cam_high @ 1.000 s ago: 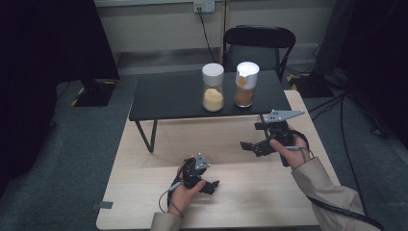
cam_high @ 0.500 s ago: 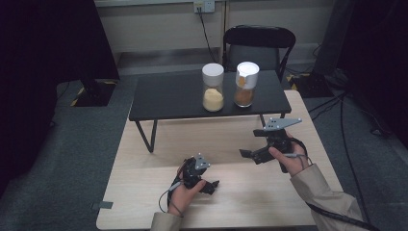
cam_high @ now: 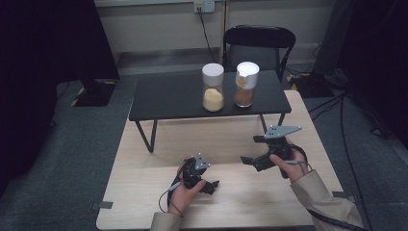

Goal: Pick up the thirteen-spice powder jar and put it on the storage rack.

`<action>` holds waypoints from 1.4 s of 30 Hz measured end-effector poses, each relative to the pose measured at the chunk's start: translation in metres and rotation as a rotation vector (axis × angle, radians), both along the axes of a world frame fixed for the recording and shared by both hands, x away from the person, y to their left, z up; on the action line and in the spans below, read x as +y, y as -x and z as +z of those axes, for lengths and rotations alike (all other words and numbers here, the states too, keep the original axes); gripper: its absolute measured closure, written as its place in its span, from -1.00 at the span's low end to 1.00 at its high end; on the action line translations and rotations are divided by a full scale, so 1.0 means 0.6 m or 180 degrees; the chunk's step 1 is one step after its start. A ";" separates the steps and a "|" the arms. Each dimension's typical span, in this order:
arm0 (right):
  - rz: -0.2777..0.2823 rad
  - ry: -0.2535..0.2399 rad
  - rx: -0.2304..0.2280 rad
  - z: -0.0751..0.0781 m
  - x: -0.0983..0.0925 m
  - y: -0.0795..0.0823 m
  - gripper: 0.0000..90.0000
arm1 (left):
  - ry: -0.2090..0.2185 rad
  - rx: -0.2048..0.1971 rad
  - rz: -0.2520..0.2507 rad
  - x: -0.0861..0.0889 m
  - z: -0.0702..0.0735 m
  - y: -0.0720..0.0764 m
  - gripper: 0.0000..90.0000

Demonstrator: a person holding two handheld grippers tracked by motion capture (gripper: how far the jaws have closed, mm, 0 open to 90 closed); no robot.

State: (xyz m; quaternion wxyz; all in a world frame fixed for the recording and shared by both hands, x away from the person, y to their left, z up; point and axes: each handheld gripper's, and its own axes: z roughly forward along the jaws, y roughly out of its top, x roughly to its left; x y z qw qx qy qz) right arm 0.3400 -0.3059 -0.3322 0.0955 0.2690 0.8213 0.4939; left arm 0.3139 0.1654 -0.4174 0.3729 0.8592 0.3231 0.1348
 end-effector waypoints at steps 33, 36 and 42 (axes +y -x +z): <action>0.0030 0.0163 0.0121 -0.075 -0.045 0.015 -0.98 | 0.0000 0.0000 0.0000 0.000 0.000 0.000 -1.00; 0.0014 0.0167 0.0143 -0.080 -0.049 0.015 -0.98 | 0.0001 0.0000 0.0000 0.000 0.000 0.000 -1.00; 0.0018 0.0203 0.0128 -0.092 -0.055 0.020 -0.98 | 0.0001 0.0000 0.0001 0.000 0.000 0.000 -1.00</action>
